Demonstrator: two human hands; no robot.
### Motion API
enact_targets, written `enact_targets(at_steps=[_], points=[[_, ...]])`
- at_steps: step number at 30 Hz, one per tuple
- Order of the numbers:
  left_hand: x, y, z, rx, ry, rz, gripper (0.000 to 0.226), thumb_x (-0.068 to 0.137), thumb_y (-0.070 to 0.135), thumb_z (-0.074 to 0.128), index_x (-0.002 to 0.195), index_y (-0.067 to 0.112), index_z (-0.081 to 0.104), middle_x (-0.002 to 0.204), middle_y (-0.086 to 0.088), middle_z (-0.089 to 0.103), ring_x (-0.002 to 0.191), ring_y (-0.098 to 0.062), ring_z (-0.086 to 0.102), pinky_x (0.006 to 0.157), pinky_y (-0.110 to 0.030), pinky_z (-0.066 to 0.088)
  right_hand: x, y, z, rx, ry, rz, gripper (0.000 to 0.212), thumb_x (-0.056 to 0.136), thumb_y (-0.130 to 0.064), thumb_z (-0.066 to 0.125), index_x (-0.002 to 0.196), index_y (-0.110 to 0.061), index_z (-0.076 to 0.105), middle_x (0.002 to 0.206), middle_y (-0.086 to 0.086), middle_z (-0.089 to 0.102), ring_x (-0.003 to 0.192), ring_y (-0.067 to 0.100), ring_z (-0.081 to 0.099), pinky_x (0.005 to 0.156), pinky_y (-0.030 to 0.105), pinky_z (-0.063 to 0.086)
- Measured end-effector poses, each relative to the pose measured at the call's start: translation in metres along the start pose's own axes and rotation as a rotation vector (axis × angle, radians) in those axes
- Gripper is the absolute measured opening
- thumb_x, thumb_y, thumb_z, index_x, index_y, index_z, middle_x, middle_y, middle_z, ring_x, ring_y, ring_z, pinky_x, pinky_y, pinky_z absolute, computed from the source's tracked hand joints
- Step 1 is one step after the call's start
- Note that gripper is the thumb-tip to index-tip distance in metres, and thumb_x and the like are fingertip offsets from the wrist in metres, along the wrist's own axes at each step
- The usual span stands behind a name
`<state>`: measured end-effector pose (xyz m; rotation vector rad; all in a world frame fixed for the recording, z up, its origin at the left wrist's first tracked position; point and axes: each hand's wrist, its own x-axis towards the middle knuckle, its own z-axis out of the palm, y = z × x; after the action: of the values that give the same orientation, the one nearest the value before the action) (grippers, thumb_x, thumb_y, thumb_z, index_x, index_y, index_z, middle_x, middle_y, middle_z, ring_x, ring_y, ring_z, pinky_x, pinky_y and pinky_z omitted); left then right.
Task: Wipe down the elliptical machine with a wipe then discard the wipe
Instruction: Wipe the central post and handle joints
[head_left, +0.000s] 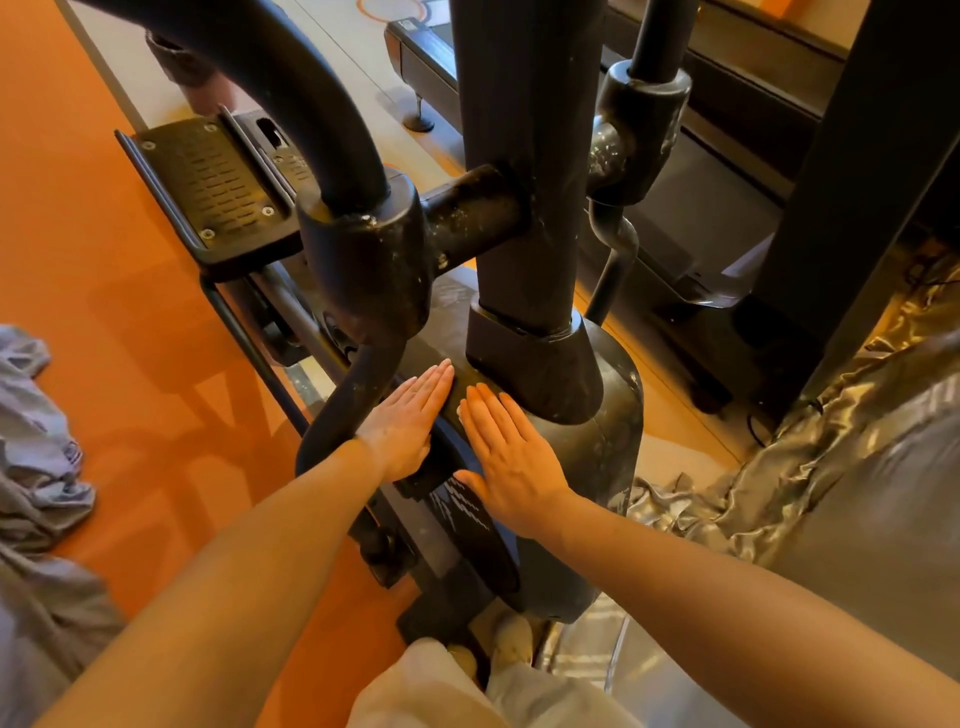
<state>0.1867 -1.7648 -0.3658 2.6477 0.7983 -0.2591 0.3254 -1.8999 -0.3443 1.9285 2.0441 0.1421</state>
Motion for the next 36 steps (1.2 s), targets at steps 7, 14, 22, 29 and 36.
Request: enact_targets(at_steps=[7,14,22,29,36], points=[[0.0,-0.001,0.002,-0.097,0.01,-0.01,0.086,0.099,0.012,0.048,0.154,0.016,-0.019,0.162,0.0,-0.022,0.147,-0.01,-0.019,0.116,-0.023,-0.011,0.003,0.001,0.003,0.014,-0.015,-0.043,0.083,0.097,-0.063,0.03,0.149,-0.003,0.007,0.159,0.018,0.02,0.148,0.033,0.017,0.119,0.042,0.007],[0.001,0.0,0.006,-0.131,0.026,-0.024,0.088,0.098,0.011,0.05,0.154,0.017,-0.018,0.162,0.001,-0.022,0.148,-0.011,-0.017,0.115,-0.022,-0.01,0.005,-0.005,-0.002,0.06,-0.051,-0.022,0.081,0.098,-0.061,0.031,0.15,-0.002,0.01,0.159,0.019,0.02,0.148,0.033,0.017,0.12,0.041,0.011],[0.001,0.003,0.002,-0.104,0.025,-0.027,0.086,0.1,0.011,0.049,0.154,0.015,-0.017,0.162,-0.001,-0.023,0.149,-0.012,-0.018,0.112,-0.022,-0.013,0.034,-0.007,-0.015,0.018,-0.169,0.02,0.082,0.1,-0.061,0.013,0.15,-0.001,-0.012,0.161,0.019,-0.008,0.149,0.033,-0.009,0.121,0.043,-0.006],[0.0,0.001,0.002,-0.179,-0.011,-0.029,0.08,0.101,0.01,0.042,0.154,0.018,-0.018,0.163,0.001,-0.021,0.15,-0.012,-0.016,0.118,-0.025,-0.009,-0.013,0.004,0.004,0.065,-0.003,-0.017,0.084,0.096,-0.064,0.03,0.152,-0.003,0.016,0.159,0.018,0.021,0.148,0.033,0.017,0.121,0.042,0.015],[0.003,0.001,0.004,-0.273,-0.032,-0.033,0.067,0.107,0.028,0.031,0.155,0.02,-0.015,0.163,0.005,-0.019,0.149,-0.008,-0.015,0.121,-0.026,-0.006,-0.003,0.009,0.008,0.109,0.033,0.029,0.078,0.097,-0.057,0.017,0.147,0.001,0.035,0.153,0.02,0.036,0.143,0.034,0.032,0.116,0.045,0.03]])
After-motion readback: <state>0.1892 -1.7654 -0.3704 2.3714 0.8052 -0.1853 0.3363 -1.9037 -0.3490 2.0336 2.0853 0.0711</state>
